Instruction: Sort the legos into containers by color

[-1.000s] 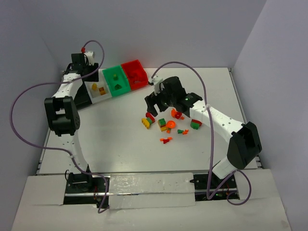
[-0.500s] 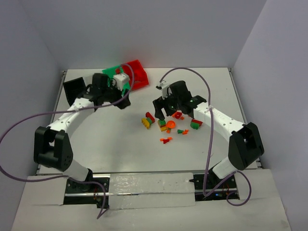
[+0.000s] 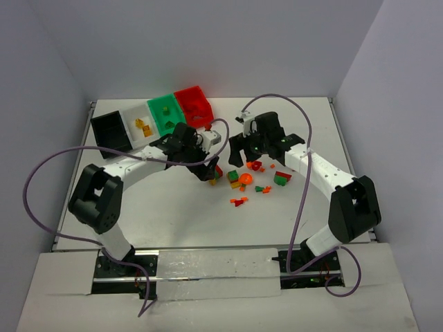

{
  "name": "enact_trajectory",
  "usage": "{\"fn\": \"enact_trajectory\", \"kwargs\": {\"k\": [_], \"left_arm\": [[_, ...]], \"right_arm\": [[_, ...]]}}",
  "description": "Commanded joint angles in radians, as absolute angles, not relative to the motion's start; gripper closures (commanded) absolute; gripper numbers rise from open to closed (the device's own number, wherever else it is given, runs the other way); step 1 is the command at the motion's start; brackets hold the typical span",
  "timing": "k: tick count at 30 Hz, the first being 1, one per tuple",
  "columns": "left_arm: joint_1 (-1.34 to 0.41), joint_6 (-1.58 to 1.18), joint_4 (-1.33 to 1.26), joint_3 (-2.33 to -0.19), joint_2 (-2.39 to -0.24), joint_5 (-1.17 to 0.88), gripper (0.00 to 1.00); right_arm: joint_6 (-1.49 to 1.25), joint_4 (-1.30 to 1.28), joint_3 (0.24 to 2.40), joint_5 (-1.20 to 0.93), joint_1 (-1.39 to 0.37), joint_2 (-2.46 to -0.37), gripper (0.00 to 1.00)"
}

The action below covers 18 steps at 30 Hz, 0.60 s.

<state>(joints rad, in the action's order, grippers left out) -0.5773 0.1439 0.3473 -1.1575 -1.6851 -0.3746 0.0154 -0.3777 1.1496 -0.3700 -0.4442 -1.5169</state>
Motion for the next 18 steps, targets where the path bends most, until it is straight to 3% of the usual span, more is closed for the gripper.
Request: {"fn": "enact_trajectory", "kwargs": {"k": [1,18], "left_arm": [[-0.591,0.172,0.341,-1.241,-1.751,-0.317,0.01],[-0.618,0.247,0.370,-1.276,-1.877,-0.329,0.01]], "right_arm": [[0.007,-0.376,1.154,-0.393,-0.436,-1.489,0.14],[0.014,-0.384,1.163,-0.402,-0.424,-1.500,0.14]]}}
